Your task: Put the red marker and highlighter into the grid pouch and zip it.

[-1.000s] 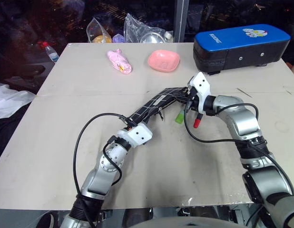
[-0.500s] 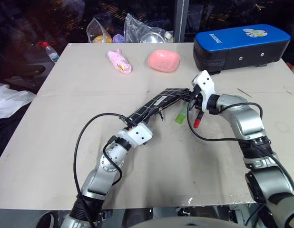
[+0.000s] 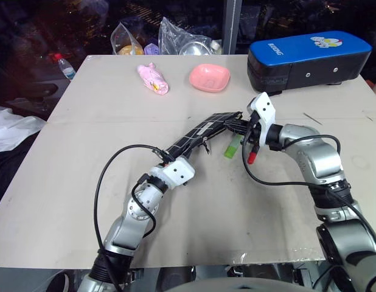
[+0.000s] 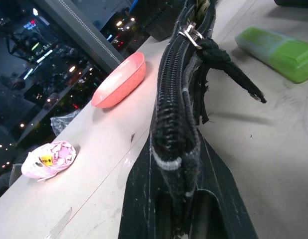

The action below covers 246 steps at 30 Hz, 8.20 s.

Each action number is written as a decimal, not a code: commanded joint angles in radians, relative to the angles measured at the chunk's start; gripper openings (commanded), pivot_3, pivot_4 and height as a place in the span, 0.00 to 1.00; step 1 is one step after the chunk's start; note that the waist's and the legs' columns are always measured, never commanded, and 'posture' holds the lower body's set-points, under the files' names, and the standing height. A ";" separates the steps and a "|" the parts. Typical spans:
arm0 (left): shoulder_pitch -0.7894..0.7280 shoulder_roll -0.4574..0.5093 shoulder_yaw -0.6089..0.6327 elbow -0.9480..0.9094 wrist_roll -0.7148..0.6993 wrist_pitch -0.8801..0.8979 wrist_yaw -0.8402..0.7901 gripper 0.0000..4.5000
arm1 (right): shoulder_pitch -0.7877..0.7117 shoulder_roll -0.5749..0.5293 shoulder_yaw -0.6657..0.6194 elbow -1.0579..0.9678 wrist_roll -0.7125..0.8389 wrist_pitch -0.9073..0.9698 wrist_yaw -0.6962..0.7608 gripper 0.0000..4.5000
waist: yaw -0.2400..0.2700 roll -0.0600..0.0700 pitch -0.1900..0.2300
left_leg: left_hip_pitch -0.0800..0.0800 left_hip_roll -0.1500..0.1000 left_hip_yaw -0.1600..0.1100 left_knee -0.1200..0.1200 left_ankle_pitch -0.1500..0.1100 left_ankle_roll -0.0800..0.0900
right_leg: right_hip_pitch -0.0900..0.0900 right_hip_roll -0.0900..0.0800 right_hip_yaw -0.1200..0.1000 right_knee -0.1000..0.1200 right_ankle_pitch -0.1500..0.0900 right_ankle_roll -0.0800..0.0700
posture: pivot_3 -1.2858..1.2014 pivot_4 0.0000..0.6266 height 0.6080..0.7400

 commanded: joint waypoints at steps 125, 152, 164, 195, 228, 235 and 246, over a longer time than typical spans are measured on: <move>-0.111 0.034 0.006 -0.011 -0.029 0.023 -0.042 0.00 | -0.514 -0.091 0.424 0.784 -0.929 -1.553 -0.272 0.07 | -0.002 0.000 0.001 | 0.002 0.001 0.018 -0.005 0.003 -0.006 | -0.007 0.001 0.011 0.001 0.000 0.000 | 0.52 0.24 0.83; -0.076 -0.024 0.098 -0.021 -0.126 0.072 -0.013 0.00 | -0.080 -0.094 0.009 0.192 -0.201 -0.311 -0.058 0.99 | 0.005 -0.001 0.000 | 0.002 0.002 0.013 -0.003 0.003 -0.006 | -0.004 0.000 0.008 0.001 0.000 0.000 | 0.52 0.24 0.83; -0.078 -0.037 0.087 -0.020 -0.121 0.081 -0.013 0.00 | 0.077 0.281 -0.110 -0.246 -0.173 0.533 -0.530 0.99 | 0.002 0.000 0.000 | 0.000 0.000 0.012 -0.003 0.003 -0.006 | -0.007 0.001 0.009 0.004 0.000 0.000 | 0.52 0.24 0.83; -0.050 -0.060 0.076 -0.023 -0.092 0.080 0.021 0.00 | -0.033 0.252 -0.032 0.058 -0.187 0.399 -0.534 0.17 | -0.026 -0.005 -0.003 | 0.001 0.000 0.009 -0.007 0.003 -0.005 | -0.007 0.001 0.010 0.001 0.000 0.000 | 0.52 0.24 0.83; -0.156 -0.024 0.028 0.058 -0.100 0.010 -0.062 0.00 | -0.442 -0.235 0.365 0.587 -0.800 -1.393 -0.087 0.17 | -0.013 -0.003 0.001 | 0.002 0.001 0.019 -0.006 0.004 -0.006 | -0.009 0.001 0.012 0.001 0.000 0.000 | 0.52 0.24 0.83; -0.138 -0.029 0.006 0.036 -0.095 0.007 -0.070 0.00 | -0.463 -0.114 0.392 0.630 -0.824 -1.397 -0.100 0.17 | -0.003 -0.002 0.001 | 0.002 0.001 0.019 -0.005 0.004 -0.006 | -0.009 0.002 0.012 0.001 0.000 0.000 | 0.52 0.24 0.83; -0.128 -0.044 0.003 0.041 -0.099 0.019 -0.053 0.00 | -0.445 -0.092 0.252 0.614 -0.530 -1.155 0.116 0.89 | 0.002 -0.002 0.001 | 0.001 0.001 0.018 -0.004 0.004 -0.006 | -0.008 0.001 0.012 0.002 0.000 0.000 | 0.52 0.24 0.83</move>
